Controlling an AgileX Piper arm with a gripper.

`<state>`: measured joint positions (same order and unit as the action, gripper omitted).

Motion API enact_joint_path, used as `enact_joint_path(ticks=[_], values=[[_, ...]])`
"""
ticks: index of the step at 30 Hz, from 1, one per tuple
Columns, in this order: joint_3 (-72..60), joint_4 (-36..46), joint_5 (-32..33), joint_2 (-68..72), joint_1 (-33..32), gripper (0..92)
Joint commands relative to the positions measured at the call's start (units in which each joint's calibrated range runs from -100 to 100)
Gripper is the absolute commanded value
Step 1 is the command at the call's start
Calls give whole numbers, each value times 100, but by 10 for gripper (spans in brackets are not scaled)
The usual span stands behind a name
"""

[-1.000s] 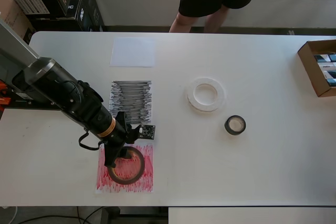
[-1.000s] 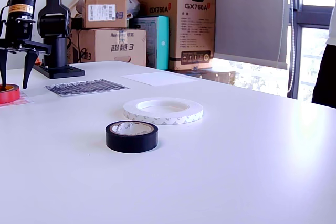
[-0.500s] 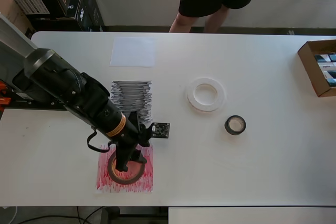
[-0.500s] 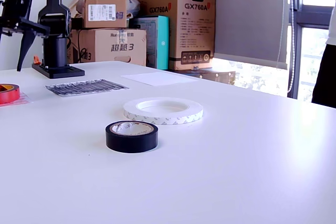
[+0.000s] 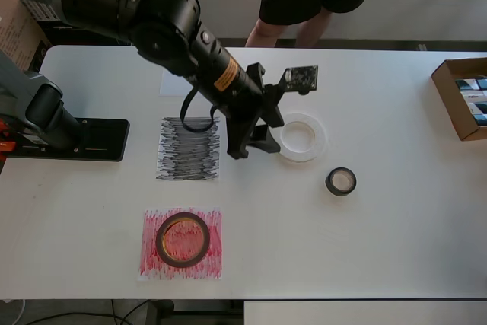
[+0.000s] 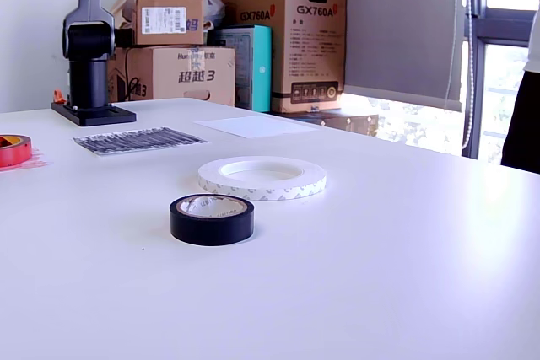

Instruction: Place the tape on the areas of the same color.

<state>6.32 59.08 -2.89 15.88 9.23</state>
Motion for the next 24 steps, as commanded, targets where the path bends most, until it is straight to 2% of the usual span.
enact_joint_path(ticks=[1, 8, 24], values=[[-1209, 1563, 1141, 123, -766, 543], [-1790, 1971, 1624, 928, -979, 543], [-2163, 1962, 2238, 2331, -908, 543]])
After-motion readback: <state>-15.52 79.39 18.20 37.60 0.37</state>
